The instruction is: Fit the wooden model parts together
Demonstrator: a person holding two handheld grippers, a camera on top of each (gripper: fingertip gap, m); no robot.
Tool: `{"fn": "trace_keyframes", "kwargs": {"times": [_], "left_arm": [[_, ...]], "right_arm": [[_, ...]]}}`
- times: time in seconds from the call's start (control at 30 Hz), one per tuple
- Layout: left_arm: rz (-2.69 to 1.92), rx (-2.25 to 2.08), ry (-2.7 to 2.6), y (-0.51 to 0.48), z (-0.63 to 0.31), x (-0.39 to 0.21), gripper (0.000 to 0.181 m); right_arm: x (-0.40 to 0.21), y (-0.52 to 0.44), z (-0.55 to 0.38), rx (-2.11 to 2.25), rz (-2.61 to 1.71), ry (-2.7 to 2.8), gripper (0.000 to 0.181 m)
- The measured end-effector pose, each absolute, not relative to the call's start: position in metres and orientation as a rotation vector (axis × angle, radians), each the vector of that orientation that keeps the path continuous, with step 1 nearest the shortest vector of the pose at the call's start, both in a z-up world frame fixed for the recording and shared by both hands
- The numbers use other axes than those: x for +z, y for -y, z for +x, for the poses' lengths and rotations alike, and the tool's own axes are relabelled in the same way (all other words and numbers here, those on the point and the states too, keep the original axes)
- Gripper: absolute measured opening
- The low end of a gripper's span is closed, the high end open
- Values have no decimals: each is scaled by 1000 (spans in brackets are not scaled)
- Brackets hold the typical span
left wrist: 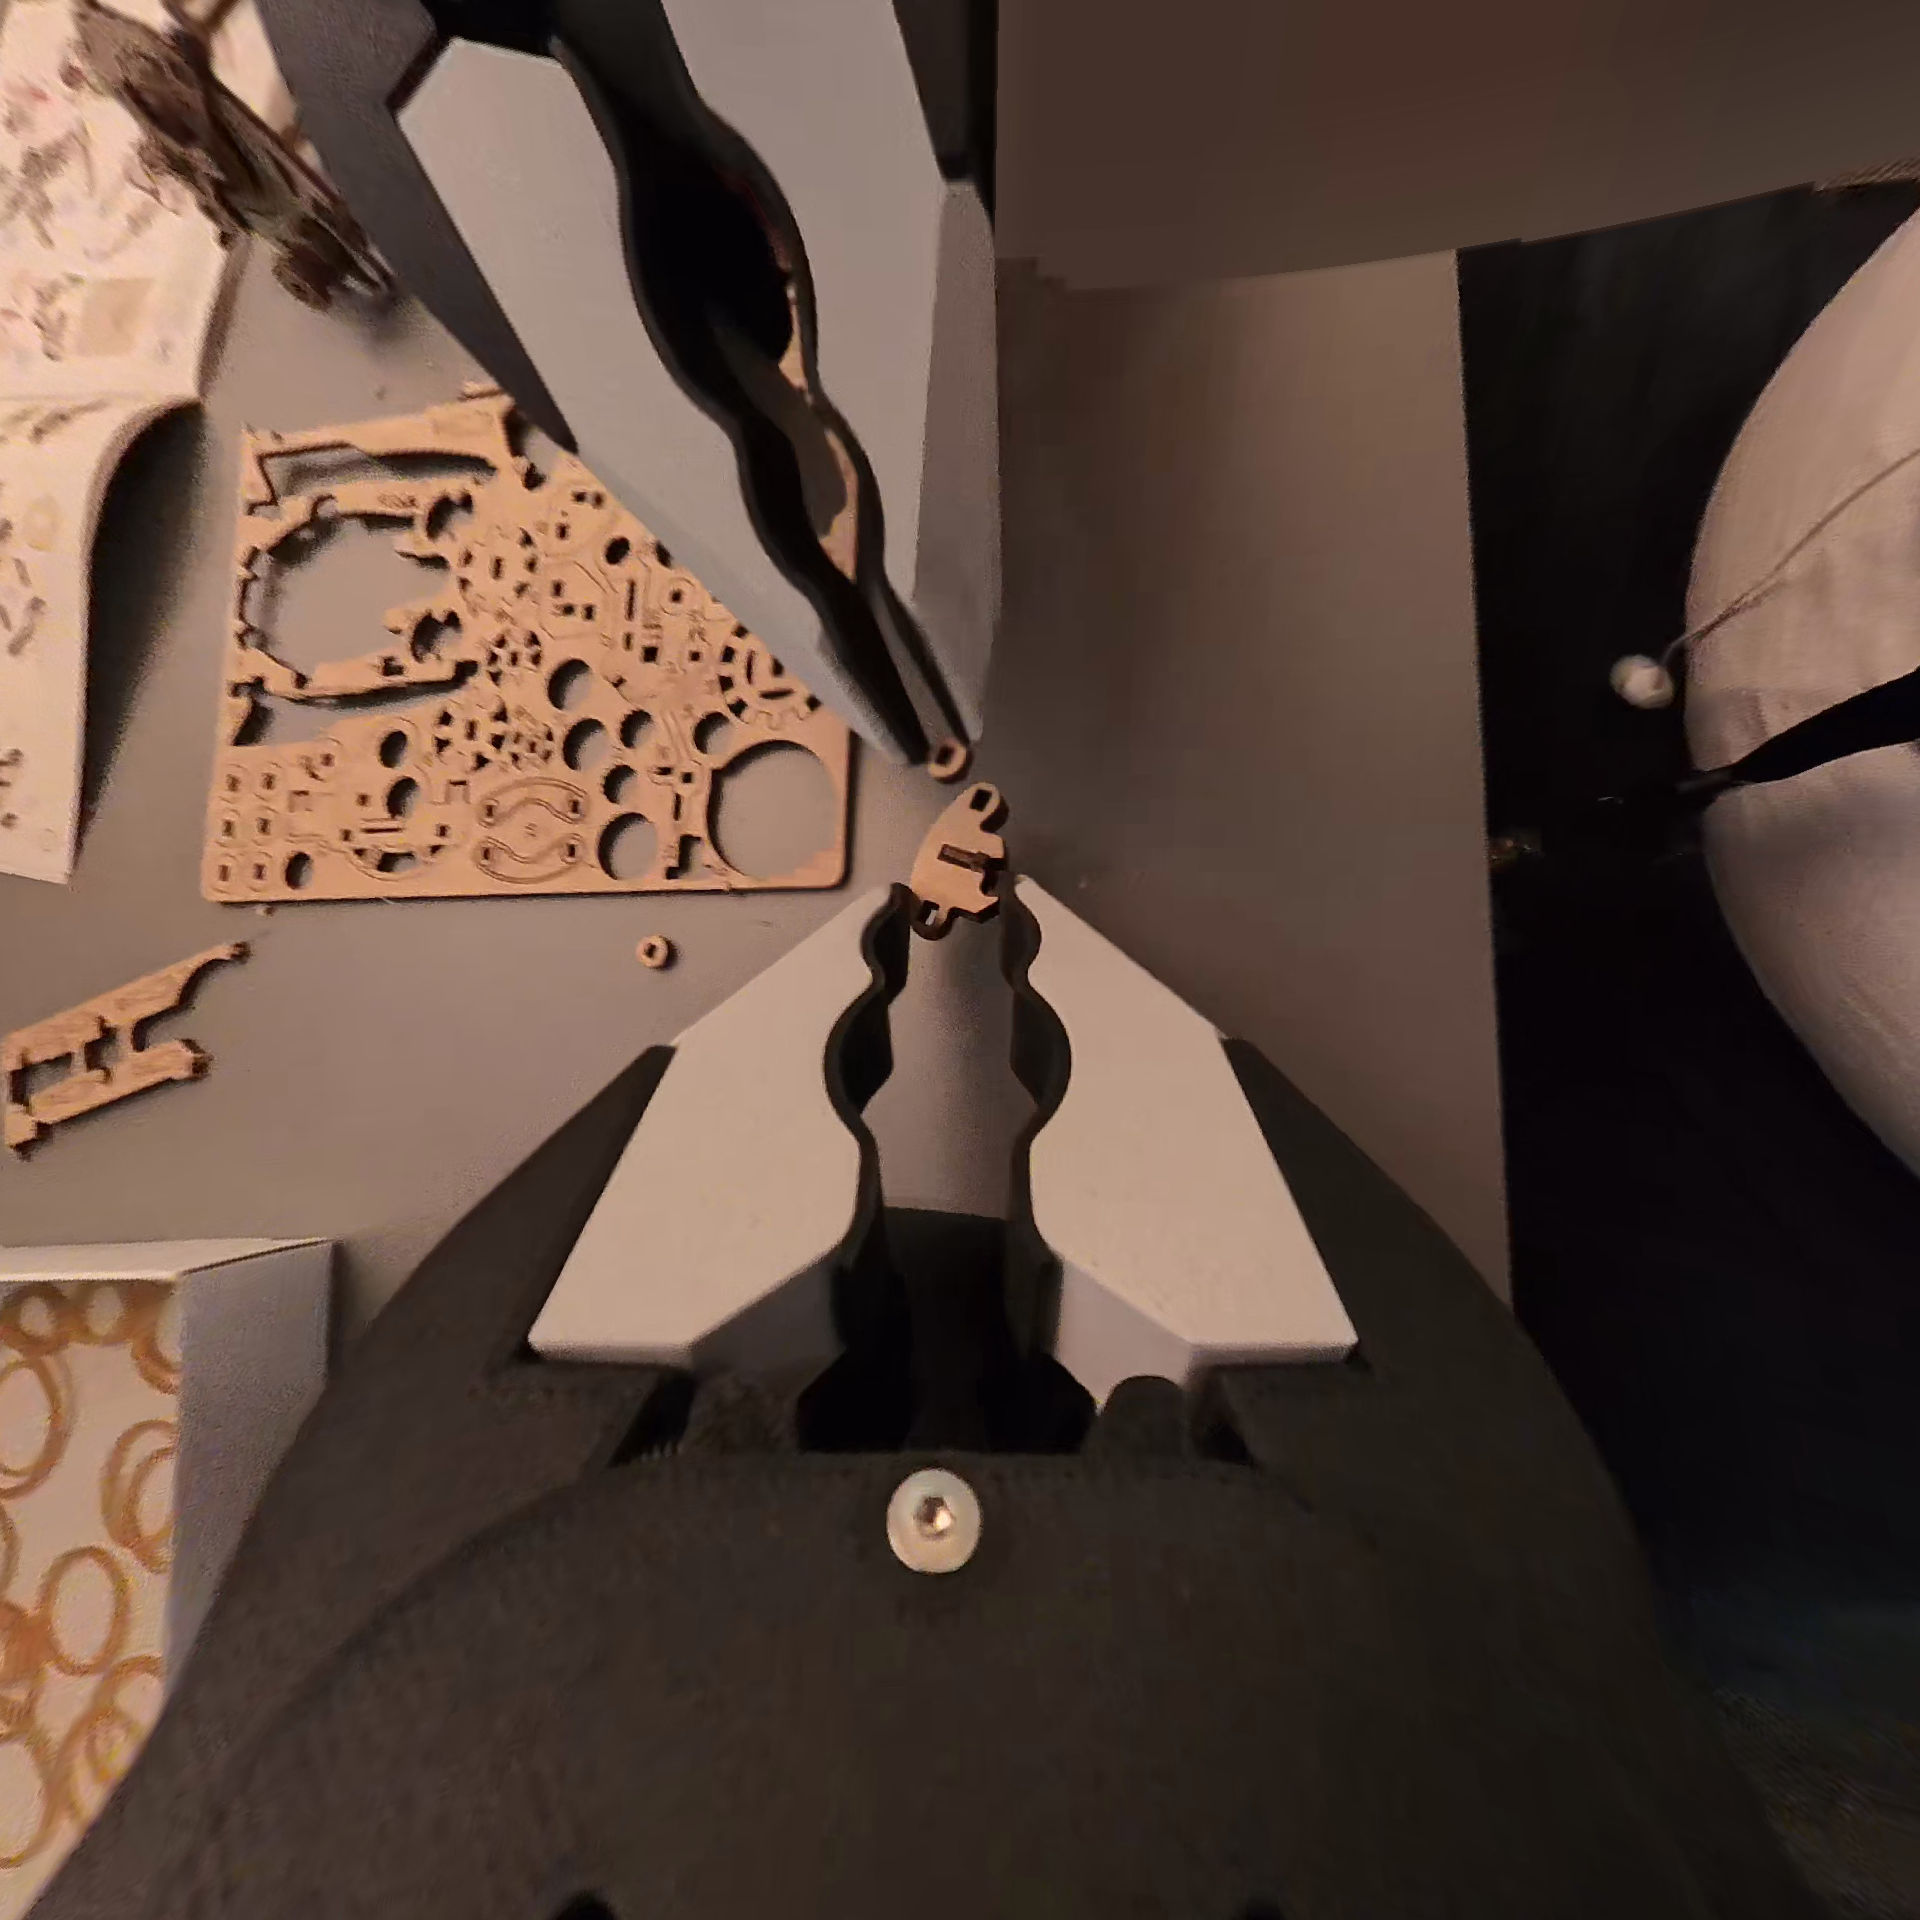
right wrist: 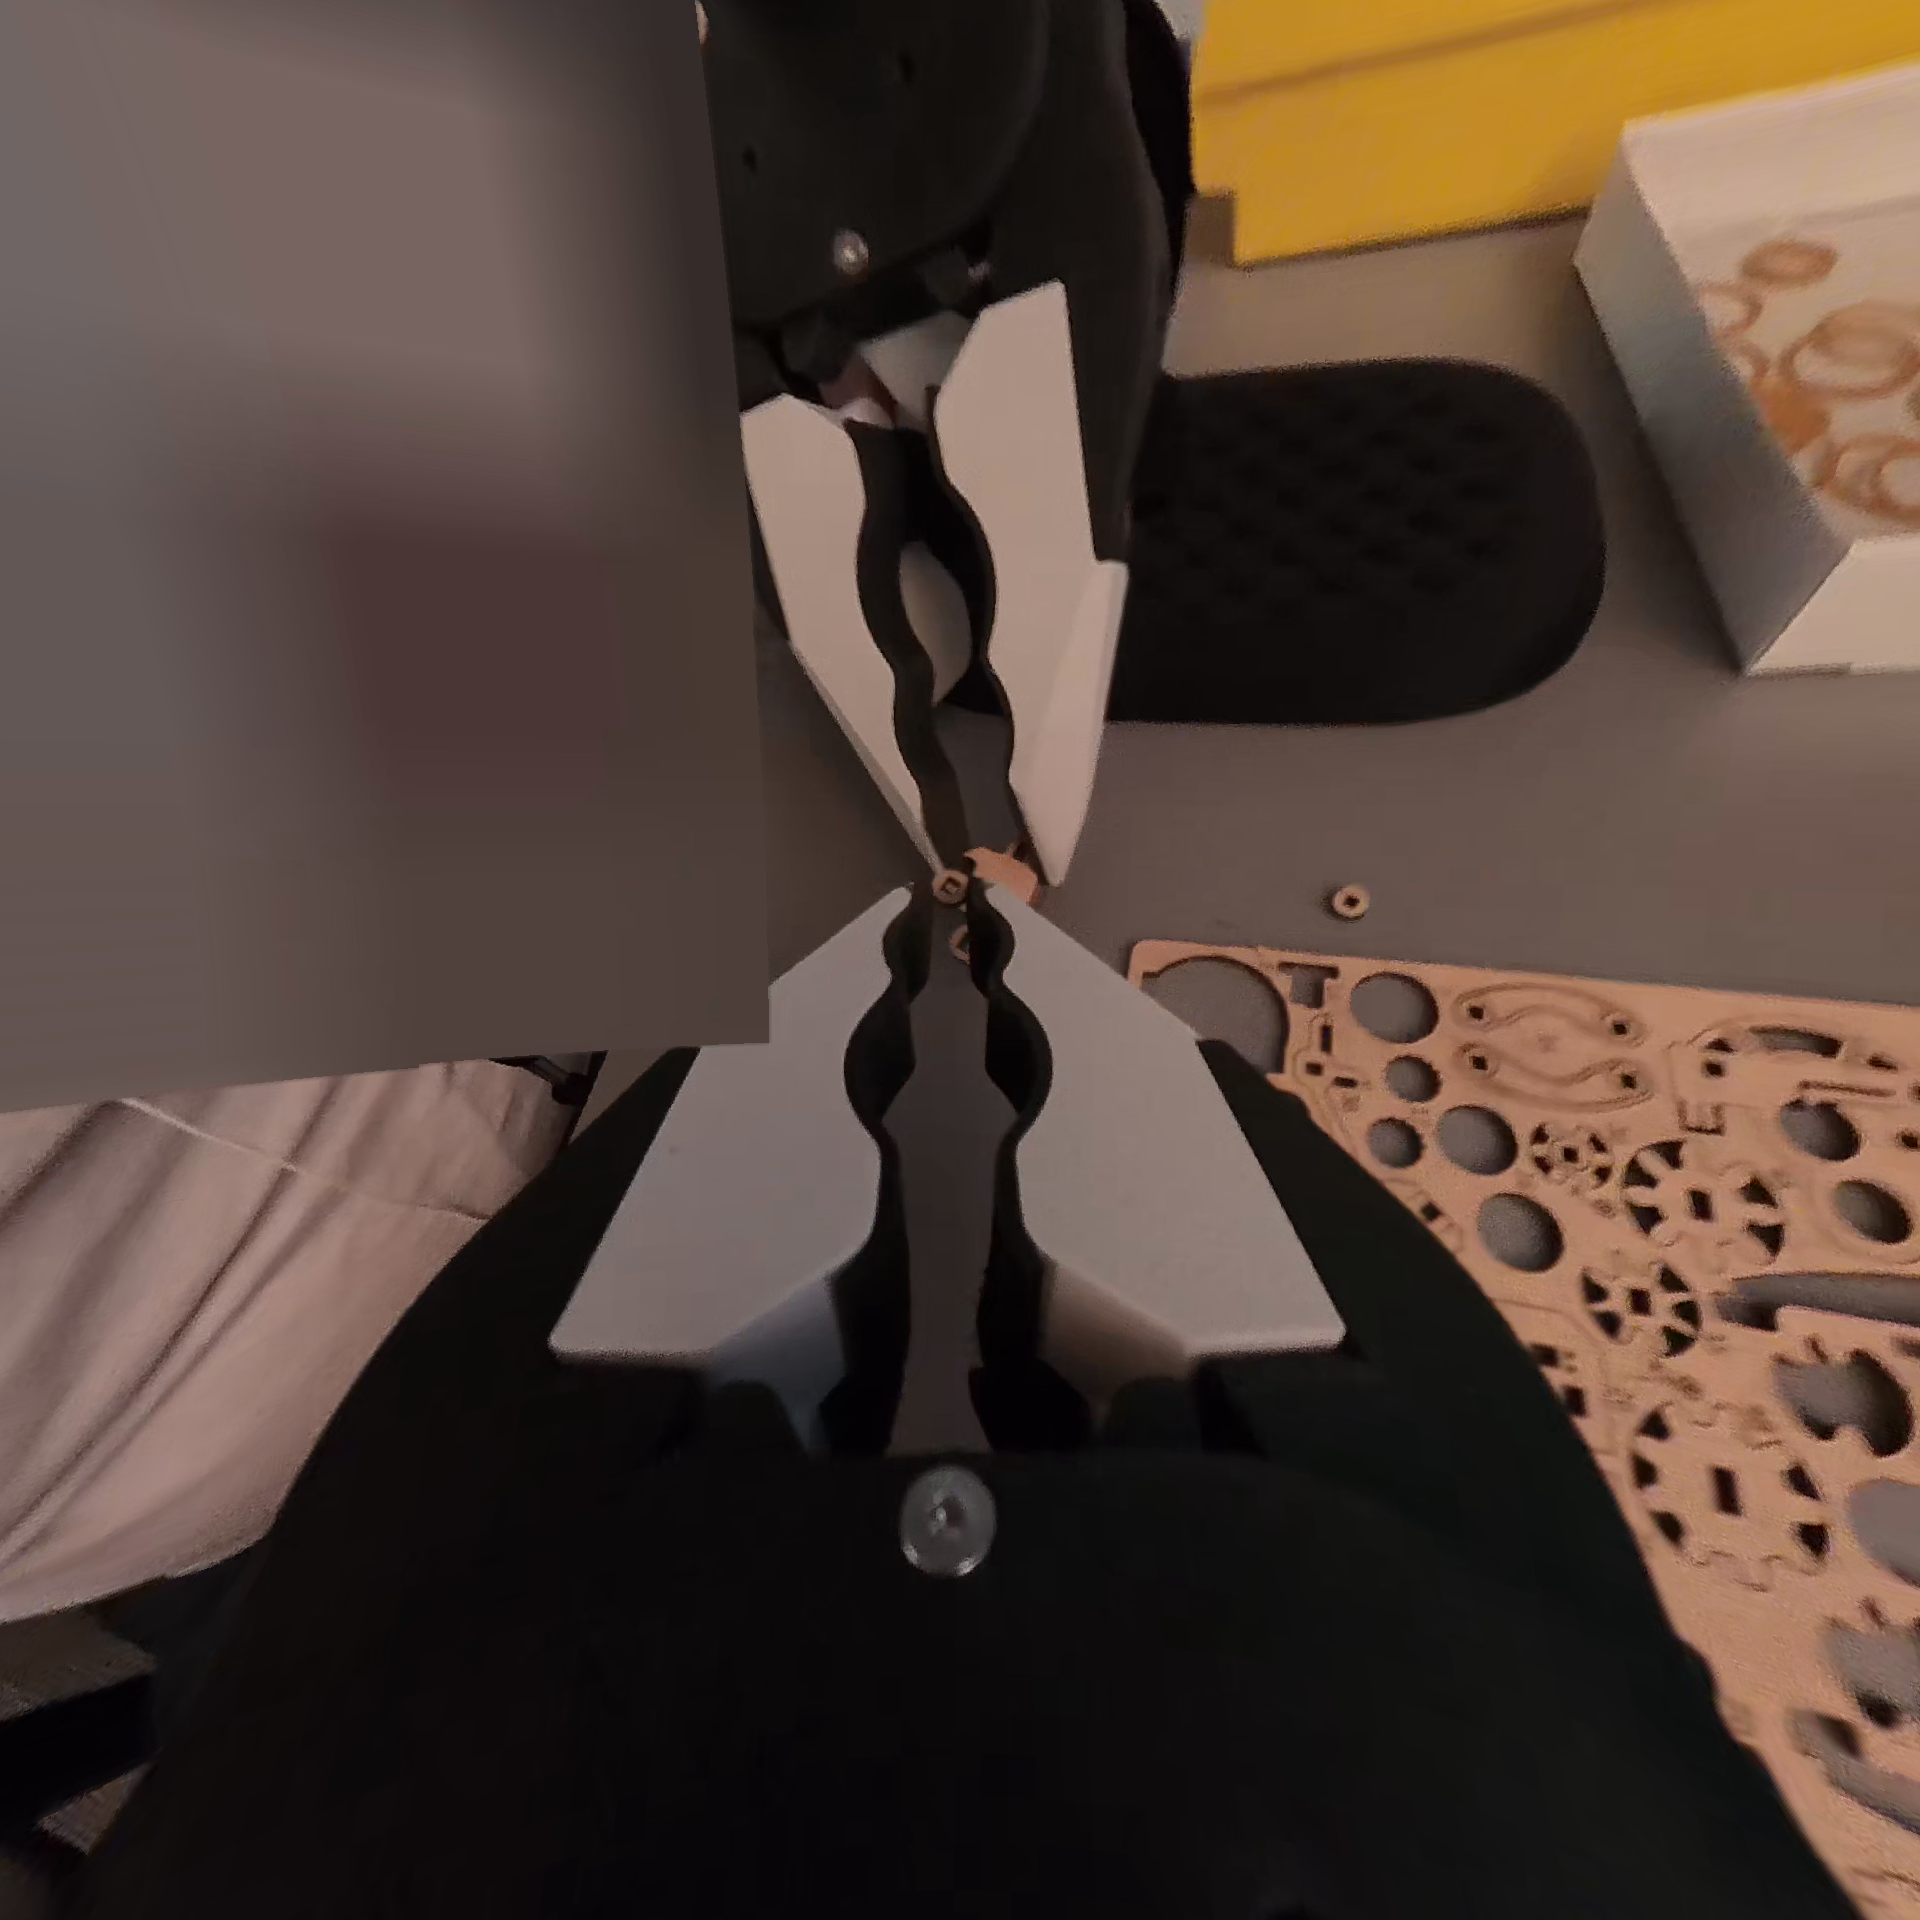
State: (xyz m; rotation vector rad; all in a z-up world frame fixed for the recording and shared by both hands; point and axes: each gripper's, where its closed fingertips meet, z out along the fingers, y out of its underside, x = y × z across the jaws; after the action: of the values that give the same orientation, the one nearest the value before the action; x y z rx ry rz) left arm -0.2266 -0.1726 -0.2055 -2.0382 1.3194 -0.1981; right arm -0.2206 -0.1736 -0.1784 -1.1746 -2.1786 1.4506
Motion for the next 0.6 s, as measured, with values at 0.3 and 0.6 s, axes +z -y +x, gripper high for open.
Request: {"fn": "trace_keyframes", "kwargs": {"times": [0.3,0.6], "left_arm": [[-2008,-225,-1308,187,-218,-215,16],[-1994,-207,-1323,188,-218,-215,16]], "right_arm": [[-197,191,-221,1353,-1200,2205,5],[-203,197,-220,1311,-1191,2260,5]]}}
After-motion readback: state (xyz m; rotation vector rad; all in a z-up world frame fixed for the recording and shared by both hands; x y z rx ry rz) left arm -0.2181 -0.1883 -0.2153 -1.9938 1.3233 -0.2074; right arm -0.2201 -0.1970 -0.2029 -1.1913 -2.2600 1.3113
